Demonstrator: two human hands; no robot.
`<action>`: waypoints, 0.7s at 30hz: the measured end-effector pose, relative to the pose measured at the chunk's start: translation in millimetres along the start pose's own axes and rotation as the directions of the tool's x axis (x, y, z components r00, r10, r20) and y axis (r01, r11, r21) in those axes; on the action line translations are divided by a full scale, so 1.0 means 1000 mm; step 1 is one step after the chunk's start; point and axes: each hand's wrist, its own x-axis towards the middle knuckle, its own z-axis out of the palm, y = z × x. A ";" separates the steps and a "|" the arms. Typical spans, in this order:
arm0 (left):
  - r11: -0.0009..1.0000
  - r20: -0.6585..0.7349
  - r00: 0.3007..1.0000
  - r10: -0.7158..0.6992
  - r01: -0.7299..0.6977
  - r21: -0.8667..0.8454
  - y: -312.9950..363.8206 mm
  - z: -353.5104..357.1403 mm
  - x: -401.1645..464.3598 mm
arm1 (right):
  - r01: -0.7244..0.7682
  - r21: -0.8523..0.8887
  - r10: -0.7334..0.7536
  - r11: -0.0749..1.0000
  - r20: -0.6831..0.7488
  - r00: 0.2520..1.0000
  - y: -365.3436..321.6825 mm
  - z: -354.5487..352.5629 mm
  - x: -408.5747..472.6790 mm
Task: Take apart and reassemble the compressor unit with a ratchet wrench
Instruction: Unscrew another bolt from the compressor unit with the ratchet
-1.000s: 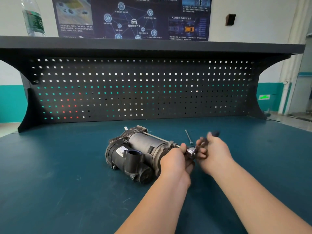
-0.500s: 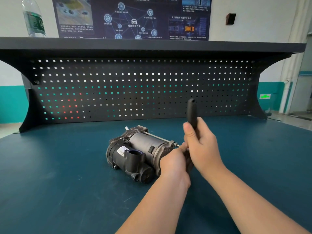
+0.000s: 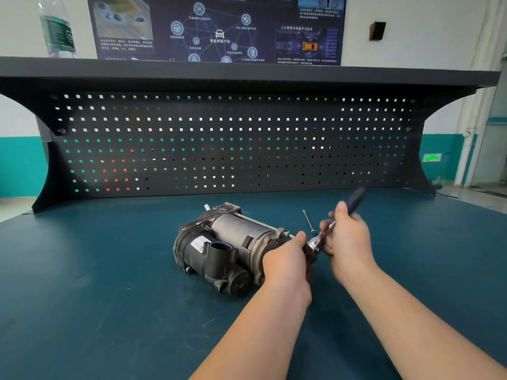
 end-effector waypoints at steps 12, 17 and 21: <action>0.999 0.039 0.998 -0.043 0.043 -0.012 0.000 0.002 0.003 | 0.053 -0.040 -0.053 0.998 0.007 0.999 -0.006 0.001 -0.003; 0.998 0.014 0.997 -0.069 0.069 -0.007 0.002 0.003 0.000 | -0.572 0.353 0.582 0.740 0.091 0.808 0.005 -0.010 0.003; 0.999 0.003 0.999 -0.036 0.036 0.002 0.002 0.002 0.001 | -0.178 0.072 0.177 0.981 0.018 0.984 -0.004 -0.002 0.001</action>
